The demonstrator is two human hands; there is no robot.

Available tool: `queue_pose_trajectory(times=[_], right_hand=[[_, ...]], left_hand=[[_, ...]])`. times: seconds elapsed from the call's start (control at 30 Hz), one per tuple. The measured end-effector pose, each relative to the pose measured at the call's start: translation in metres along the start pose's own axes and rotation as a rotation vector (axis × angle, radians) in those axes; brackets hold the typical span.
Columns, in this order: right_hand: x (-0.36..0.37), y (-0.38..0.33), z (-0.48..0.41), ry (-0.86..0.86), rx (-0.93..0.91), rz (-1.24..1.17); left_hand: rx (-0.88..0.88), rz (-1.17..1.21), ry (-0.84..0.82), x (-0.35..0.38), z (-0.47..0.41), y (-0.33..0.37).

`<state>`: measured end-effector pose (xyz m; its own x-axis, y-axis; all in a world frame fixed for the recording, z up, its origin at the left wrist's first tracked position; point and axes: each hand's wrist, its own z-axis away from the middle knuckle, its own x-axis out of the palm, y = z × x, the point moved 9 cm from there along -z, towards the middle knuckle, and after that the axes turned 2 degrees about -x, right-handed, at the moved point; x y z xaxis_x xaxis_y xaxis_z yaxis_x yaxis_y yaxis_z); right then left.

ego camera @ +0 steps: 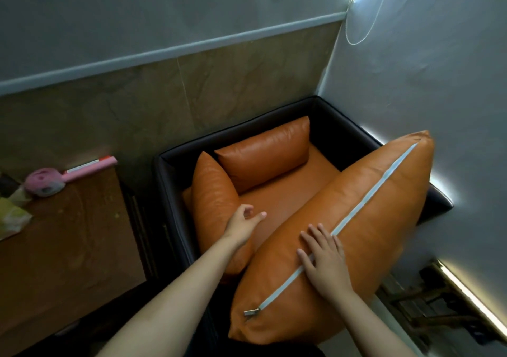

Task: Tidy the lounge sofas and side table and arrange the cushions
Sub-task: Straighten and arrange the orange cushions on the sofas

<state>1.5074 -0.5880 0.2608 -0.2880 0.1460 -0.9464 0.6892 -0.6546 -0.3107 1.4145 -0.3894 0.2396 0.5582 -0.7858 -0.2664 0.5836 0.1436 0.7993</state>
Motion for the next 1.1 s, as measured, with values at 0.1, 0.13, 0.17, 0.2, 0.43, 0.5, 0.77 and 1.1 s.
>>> queue_pose_trajectory(times=[0.1,0.13,0.17,0.2,0.43,0.5,0.77,1.1], right_hand=[[-0.016,0.035,-0.014,-0.001,0.032,0.001],[-0.022,0.048,-0.018,-0.006,0.044,0.003],[-0.027,0.061,-0.021,-0.011,0.055,0.001],[-0.032,0.075,-0.025,-0.015,0.065,-0.007],[-0.063,0.171,-0.043,0.017,0.201,-0.089],[-0.069,0.195,-0.045,0.030,0.270,-0.143],[-0.059,0.250,-0.035,0.009,0.557,-0.487],[-0.041,0.254,-0.039,-0.002,0.574,-0.723]], left_hand=[[-0.008,-0.028,0.009,0.026,0.002,0.017],[-0.023,-0.036,-0.003,0.040,0.002,0.021],[-0.038,-0.047,-0.023,0.056,0.002,0.026],[-0.058,-0.060,-0.046,0.073,0.002,0.030],[-0.074,-0.203,-0.112,0.174,-0.019,0.065],[-0.042,-0.338,-0.055,0.188,-0.024,0.078],[-0.039,-0.785,-0.034,0.241,-0.034,0.093],[-0.064,-0.741,0.176,0.188,-0.067,0.102]])
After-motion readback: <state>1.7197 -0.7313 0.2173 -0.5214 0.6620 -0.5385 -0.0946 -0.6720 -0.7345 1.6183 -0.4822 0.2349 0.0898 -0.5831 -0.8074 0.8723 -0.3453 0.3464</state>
